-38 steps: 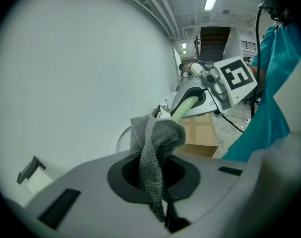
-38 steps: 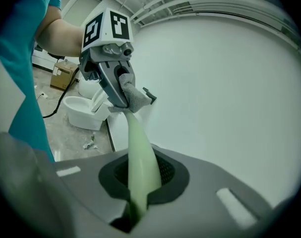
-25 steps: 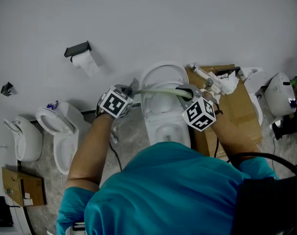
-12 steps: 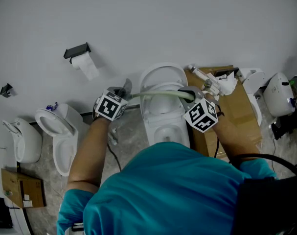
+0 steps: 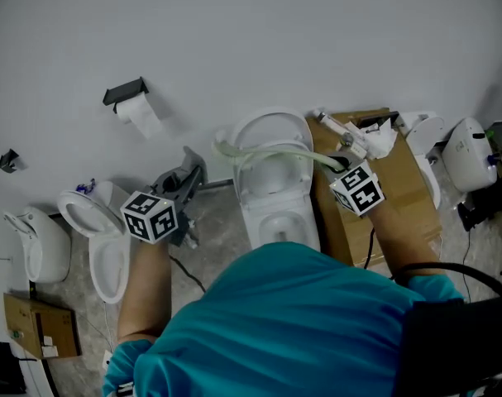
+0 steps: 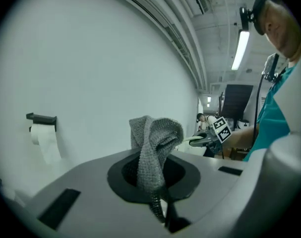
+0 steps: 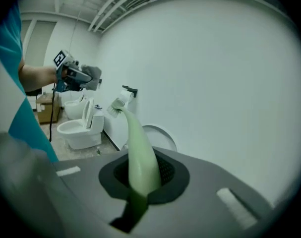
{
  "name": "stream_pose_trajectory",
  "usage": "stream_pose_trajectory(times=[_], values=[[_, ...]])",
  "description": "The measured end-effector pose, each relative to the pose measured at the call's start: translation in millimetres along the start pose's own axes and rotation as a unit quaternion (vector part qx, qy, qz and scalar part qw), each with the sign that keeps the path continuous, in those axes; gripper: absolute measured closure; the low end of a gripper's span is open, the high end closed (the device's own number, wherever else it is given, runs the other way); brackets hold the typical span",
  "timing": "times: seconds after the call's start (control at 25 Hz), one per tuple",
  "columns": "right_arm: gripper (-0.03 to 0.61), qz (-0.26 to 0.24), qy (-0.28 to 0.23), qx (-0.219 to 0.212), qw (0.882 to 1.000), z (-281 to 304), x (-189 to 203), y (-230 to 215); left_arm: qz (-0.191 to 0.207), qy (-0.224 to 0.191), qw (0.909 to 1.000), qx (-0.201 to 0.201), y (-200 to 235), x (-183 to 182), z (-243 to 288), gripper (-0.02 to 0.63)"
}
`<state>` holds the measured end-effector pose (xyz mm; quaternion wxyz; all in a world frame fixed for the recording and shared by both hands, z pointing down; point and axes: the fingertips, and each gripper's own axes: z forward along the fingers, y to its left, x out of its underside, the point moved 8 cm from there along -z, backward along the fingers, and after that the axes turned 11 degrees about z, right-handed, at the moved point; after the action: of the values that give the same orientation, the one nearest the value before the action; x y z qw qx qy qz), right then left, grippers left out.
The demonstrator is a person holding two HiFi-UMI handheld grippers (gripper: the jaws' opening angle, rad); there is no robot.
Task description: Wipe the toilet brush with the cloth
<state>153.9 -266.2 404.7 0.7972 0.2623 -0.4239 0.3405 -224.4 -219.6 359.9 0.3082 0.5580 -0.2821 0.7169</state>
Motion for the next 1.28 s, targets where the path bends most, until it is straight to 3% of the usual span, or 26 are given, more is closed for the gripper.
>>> stream_pose_trajectory(times=[0.16,0.44,1.28], values=[[0.575,0.052,-0.015,0.02,0.998,-9.3,7.5,-22.3,-0.05,-0.036,0.998,-0.016,6.4,27.3,-16.6,0.593],[0.575,0.039,-0.02,0.045,0.998,-18.0,12.1,-28.6,-0.088,-0.033,0.9946,-0.043,6.2,69.1,-25.7,0.593],[0.575,0.026,-0.025,0.073,0.997,-24.7,8.3,-40.0,-0.083,-0.042,0.9942,-0.054,9.3,63.4,-29.9,0.593]])
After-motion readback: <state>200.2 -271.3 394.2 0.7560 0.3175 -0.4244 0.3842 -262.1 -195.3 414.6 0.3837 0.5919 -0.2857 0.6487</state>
